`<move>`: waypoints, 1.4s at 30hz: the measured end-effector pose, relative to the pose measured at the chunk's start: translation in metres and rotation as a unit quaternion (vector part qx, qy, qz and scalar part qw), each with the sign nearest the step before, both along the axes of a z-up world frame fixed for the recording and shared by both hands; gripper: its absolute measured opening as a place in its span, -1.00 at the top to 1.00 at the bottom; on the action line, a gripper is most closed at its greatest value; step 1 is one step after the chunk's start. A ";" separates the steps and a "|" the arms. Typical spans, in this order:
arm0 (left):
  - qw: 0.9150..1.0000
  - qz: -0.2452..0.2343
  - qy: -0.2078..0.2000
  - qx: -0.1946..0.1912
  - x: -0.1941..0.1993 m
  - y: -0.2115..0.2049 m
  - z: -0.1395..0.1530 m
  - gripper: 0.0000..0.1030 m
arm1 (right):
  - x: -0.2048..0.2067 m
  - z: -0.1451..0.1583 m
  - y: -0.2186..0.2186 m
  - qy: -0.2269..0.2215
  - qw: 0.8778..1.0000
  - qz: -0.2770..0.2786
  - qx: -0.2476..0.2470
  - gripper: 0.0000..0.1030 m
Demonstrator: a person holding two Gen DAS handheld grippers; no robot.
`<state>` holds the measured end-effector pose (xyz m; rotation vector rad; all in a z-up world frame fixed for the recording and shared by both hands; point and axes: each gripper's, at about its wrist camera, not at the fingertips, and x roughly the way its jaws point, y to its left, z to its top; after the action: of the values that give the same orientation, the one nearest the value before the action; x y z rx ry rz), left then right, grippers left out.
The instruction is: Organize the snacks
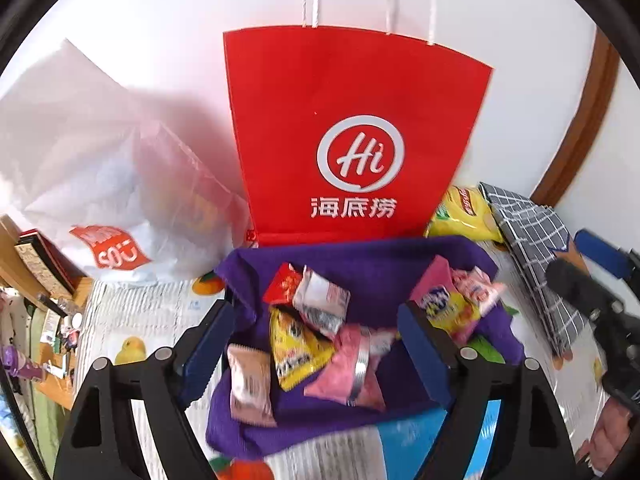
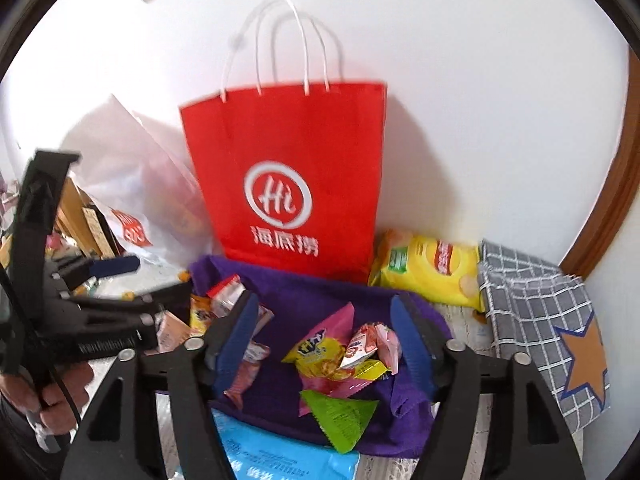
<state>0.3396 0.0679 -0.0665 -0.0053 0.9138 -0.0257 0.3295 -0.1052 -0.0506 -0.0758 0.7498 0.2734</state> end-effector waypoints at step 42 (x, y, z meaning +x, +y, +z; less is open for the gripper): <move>0.988 -0.014 -0.155 -0.009 -0.333 -0.054 0.083 -0.85 | -0.331 0.059 -0.067 -0.068 0.993 -0.096 0.018 -0.99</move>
<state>0.0068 0.0138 0.0162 -0.0060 0.6019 -0.0594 -0.0019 -0.1722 0.0086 0.0124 0.6118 0.0967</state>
